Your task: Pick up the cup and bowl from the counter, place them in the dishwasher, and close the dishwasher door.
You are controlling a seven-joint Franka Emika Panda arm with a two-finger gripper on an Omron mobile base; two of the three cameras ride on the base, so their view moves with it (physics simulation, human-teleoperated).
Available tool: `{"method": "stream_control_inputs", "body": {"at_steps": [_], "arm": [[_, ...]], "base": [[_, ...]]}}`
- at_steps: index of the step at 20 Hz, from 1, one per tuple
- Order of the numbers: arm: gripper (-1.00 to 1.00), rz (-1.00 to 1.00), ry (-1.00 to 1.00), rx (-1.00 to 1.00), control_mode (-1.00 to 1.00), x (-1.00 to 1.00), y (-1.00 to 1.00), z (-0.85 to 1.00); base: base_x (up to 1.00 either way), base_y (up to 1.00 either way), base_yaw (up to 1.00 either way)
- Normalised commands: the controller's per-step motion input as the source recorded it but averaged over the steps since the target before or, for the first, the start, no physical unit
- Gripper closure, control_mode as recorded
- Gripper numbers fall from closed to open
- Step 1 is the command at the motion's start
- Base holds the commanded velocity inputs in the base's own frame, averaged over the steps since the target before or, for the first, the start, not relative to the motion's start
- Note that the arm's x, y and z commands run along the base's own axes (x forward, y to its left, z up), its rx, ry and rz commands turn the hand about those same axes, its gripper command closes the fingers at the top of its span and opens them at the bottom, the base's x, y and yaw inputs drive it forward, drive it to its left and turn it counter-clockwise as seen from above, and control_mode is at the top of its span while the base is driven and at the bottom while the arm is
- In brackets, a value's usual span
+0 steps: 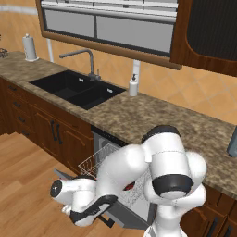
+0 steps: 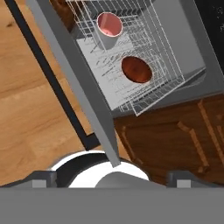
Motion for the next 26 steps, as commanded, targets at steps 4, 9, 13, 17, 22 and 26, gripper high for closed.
{"method": "stream_control_inputs", "body": {"at_steps": [4,9,13,17,22,26], "arm": [[-1.0,0.0,0.0,-0.26,-1.0,0.29,0.4,-0.62],[-1.0,0.0,0.02,-0.22,-1.0,0.33,0.39,-0.51],[-1.0,0.0,0.09,-0.17,-1.0,0.39,0.31,-0.56],[-1.0,0.07,0.0,-0.17,-1.0,0.33,-0.01,-0.85],[-1.0,0.11,0.04,-0.19,-1.0,0.59,0.09,-0.86],[-1.0,0.11,0.06,-0.15,-1.0,0.67,0.0,-0.79]], "base": [[0.0,0.0,0.0],[0.0,0.0,0.0],[0.0,0.0,0.0],[0.0,0.0,0.0],[0.0,0.0,0.0],[0.0,0.0,0.0]]}}
